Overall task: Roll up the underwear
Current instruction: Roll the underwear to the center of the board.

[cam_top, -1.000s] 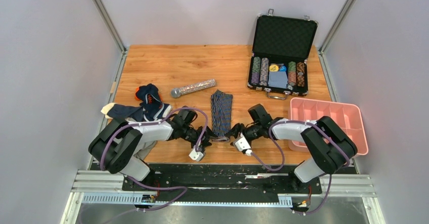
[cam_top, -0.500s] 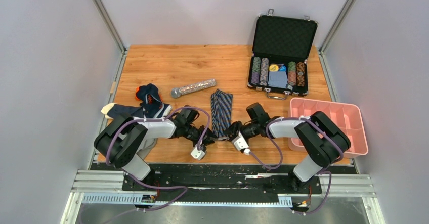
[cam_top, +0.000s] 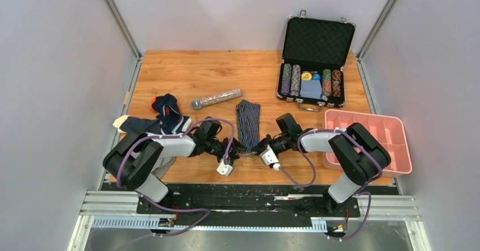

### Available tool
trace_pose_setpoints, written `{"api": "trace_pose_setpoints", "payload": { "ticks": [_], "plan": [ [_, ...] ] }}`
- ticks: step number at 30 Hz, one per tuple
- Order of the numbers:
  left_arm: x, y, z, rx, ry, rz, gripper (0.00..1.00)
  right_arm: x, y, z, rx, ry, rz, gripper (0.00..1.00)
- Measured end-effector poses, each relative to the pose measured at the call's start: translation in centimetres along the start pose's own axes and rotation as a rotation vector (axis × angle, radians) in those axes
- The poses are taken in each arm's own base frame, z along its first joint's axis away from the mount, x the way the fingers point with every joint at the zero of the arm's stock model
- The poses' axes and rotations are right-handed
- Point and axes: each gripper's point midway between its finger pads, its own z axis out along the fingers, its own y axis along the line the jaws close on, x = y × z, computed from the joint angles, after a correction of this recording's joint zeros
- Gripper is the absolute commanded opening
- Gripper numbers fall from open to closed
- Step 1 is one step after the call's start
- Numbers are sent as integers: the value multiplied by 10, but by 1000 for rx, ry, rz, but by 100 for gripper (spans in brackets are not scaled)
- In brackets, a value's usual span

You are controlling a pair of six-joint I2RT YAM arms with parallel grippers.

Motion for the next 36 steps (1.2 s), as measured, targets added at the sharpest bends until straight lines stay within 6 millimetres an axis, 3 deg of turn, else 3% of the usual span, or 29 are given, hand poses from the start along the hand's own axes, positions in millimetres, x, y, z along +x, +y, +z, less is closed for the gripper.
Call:
{"api": "trace_pose_setpoints", "payload": {
  "ticks": [2,8,14,17,23,31,36],
  "plan": [
    [0,0,-4,-28,19,-3,65,-3,-5,-4,3,-13,31,8],
    [-10,-1,-14,-94,31,-11,66,-18,-25,-14,16,-76,119,8],
    [-7,11,-14,-140,37,-27,69,-28,-18,-16,-3,-110,202,7],
    [-3,18,-13,-170,47,-41,77,-29,-14,-17,-10,-114,232,7],
    [-7,27,-12,-200,40,-53,83,-29,-15,-20,-6,-115,319,6],
    [-34,23,-26,-193,11,-55,79,-28,-19,-21,10,-113,384,6],
    [-42,8,-15,-181,14,-144,76,-27,-21,-21,20,-112,413,6]
  ]
}}
